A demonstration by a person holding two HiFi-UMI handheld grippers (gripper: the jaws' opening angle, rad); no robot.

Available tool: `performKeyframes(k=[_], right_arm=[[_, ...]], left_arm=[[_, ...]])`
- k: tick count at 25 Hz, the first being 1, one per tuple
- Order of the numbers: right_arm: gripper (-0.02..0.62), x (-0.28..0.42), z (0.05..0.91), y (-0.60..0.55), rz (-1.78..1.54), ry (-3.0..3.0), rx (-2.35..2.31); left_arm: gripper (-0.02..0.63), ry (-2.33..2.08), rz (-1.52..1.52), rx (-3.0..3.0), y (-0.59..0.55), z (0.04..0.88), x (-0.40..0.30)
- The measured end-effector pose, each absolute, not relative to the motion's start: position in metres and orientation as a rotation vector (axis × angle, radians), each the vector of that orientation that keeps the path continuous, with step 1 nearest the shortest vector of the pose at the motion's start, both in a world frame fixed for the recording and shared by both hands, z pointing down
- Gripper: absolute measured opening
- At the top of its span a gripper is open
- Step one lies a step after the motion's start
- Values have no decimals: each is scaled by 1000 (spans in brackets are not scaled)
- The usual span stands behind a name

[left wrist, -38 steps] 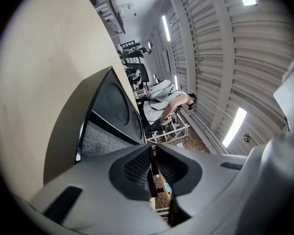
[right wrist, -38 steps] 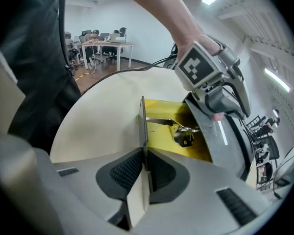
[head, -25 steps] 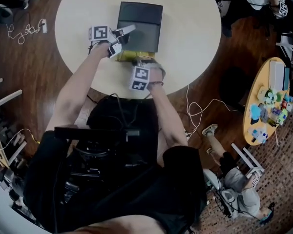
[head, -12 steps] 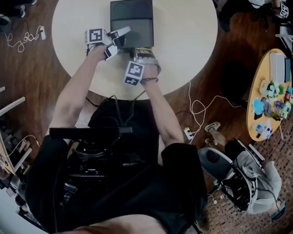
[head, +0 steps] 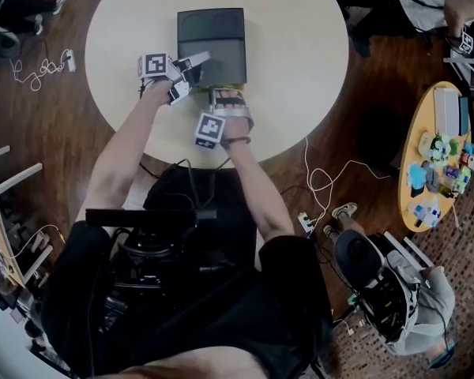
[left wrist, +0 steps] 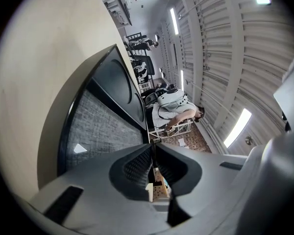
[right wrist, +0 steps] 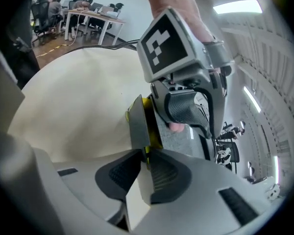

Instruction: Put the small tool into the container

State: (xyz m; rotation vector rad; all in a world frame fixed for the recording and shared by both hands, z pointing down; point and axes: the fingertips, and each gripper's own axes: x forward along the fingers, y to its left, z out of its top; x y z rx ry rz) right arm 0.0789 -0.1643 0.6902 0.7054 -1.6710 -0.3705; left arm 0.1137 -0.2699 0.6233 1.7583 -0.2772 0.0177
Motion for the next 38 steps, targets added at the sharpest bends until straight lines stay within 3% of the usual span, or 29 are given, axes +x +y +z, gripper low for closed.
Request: performKeyframes(k=[4, 8, 20, 24, 31, 38], right_arm=[[34, 86, 661, -162, -398, -1729, 888], [44, 120, 651, -155, -353, -1737, 891], [94, 131, 681, -155, -304, -1737, 684], [43, 131, 679, -154, -393, -1707, 589], [52, 131, 667, -158, -488, -1548, 801], [53, 127, 679, -159, -396, -1632, 611]], left_arm=[[31, -273, 26, 1744, -270, 623, 117], [31, -276, 33, 1756, -271, 622, 117], [31, -278, 43, 1758, -273, 623, 115], [31, -278, 38, 1746, -270, 622, 118], [31, -252, 20, 1754, -273, 617, 123], [26, -291, 201, 1845, -270, 620, 122]])
